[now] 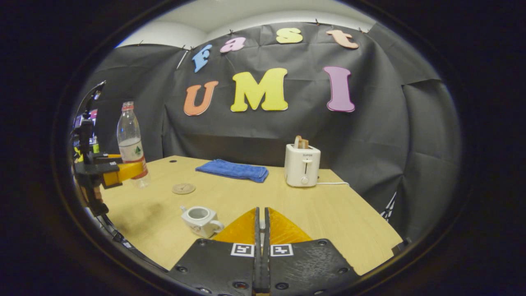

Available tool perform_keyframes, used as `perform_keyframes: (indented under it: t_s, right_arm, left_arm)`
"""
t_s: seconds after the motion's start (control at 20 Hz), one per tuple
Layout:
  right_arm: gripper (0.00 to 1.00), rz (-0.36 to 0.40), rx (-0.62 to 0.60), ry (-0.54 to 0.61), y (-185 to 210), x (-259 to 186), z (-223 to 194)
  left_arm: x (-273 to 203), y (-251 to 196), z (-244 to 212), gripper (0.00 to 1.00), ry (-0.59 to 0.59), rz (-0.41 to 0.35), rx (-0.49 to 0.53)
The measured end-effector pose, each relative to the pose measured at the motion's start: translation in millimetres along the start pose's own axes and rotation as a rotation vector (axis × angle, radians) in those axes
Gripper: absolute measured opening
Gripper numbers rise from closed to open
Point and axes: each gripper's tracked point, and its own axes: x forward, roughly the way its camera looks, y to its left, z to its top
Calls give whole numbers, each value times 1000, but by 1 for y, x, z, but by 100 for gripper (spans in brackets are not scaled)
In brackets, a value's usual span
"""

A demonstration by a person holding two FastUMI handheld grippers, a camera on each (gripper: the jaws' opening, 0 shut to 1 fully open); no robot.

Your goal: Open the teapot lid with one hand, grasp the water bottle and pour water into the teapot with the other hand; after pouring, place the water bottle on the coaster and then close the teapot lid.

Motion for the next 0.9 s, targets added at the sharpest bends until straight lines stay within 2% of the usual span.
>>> perform_keyframes:
  t_s: [0.4, 0.6, 0.9]
  right_arm:
    - [0, -21, -26, -12, 0, 1, 0]
    - [0, -28, -38, 5, -1, 8, -8]
    - [0, -44, -52, 35, -10, 17, -19]
  left_arm:
    - [74, 25, 20, 75, 22, -33, -173]
    - [117, 28, -3, 75, 69, -39, -202]
    - [155, 19, -56, 75, 211, -50, -213]
